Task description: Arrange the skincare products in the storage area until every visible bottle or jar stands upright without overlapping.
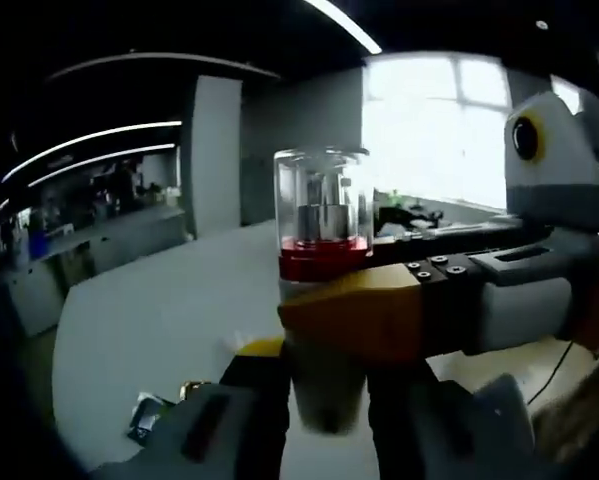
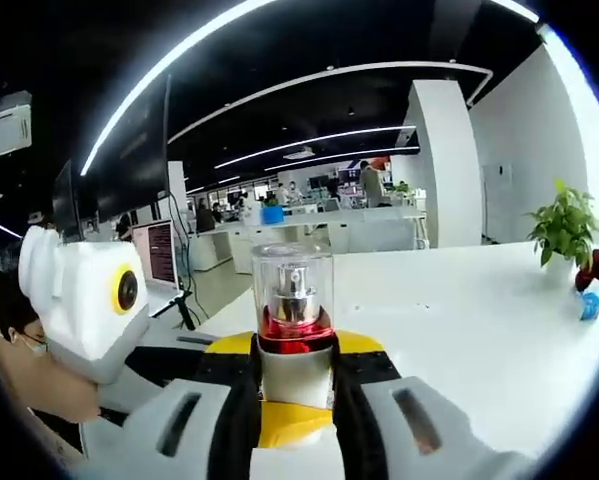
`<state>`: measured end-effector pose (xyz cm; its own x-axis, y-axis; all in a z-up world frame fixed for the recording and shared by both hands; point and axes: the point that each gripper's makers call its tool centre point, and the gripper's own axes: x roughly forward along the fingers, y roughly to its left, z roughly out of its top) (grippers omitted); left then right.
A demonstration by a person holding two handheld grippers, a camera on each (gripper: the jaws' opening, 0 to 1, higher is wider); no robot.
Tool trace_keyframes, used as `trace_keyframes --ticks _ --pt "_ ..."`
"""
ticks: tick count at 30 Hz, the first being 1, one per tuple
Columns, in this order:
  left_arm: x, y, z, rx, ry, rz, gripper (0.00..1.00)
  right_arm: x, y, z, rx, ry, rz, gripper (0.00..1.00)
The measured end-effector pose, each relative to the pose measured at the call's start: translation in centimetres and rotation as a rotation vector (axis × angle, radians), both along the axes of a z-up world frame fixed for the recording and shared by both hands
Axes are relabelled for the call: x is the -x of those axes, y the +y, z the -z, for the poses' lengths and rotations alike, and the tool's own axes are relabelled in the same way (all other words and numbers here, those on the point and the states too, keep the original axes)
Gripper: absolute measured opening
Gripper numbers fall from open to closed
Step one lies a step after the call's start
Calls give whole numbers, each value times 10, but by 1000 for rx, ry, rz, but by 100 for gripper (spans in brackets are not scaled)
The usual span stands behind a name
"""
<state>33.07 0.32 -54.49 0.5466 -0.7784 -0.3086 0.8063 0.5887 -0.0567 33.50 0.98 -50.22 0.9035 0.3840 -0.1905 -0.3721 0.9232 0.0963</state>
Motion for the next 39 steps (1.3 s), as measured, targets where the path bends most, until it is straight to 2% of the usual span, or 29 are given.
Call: trace_keyframes --ticks 4,5,7,9,14,21,22,25,29,39 --pt "4 -10 16 -7 26 90 26 2 -8 15 1 32 15 26" --pt "6 -13 20 5 53 121 26 3 -9 17 6 36 15 26" --pt "8 -16 26 24 81 150 26 5 -10 21 20 42 7 26" --pt "7 -18 31 23 83 168 26 5 -12 26 28 50 5 26" --pt "9 -27 47 -1 71 237 25 7 -20 46 70 81 -12 26" --pt "12 -39 79 -43 54 345 25 8 -31 72 94 107 -14 27" --pt "13 -41 86 -64 36 373 25 9 -32 75 97 110 -13 27" --pt "15 -44 100 -91 27 413 25 11 -37 91 115 140 -5 27" --pt "17 -48 119 -115 27 448 25 13 -40 109 136 174 7 27" --pt "19 -56 156 -170 44 501 25 15 -47 139 191 224 24 26"
